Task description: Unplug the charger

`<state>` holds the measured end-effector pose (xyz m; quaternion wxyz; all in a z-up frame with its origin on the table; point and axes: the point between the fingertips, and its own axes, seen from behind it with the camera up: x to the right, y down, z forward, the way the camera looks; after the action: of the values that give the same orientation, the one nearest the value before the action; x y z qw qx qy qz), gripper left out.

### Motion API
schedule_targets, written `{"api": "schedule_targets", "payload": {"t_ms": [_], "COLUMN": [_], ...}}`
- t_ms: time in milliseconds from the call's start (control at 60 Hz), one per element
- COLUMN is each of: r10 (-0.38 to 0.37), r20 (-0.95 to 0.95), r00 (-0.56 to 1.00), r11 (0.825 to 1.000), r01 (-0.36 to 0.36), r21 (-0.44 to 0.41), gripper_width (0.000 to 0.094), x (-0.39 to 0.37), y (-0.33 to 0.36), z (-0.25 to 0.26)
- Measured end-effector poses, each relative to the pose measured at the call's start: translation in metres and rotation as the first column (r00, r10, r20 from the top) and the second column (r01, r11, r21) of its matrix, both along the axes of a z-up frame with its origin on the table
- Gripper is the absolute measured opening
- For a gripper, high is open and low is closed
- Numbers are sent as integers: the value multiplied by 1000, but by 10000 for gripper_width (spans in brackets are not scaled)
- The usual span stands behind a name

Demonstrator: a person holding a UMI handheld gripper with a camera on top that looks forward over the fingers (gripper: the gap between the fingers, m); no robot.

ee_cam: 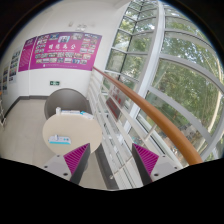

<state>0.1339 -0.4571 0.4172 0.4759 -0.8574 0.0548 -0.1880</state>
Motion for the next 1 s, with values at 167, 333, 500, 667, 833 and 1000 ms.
{"api": "schedule_targets", "payload": {"t_ms": [167, 333, 500, 667, 833, 1000], "r10": [-1, 39, 145, 262, 297, 261], "r20": [27, 36, -32, -198, -315, -304], "r00": [1000, 999, 989, 945, 902, 916], "r11": [999, 994, 979, 959, 954, 965], "r01": [3, -35, -148, -278, -293, -251], "r21": [-53, -107, -140, -61, 60, 73], "gripper_width": [857, 856, 858, 856, 858, 814], "x": [-4, -24, -90, -186, -238, -246], "y": [-7, -2, 26, 97, 202, 290], "z": [-33, -94, -185, -257, -300, -344]}}
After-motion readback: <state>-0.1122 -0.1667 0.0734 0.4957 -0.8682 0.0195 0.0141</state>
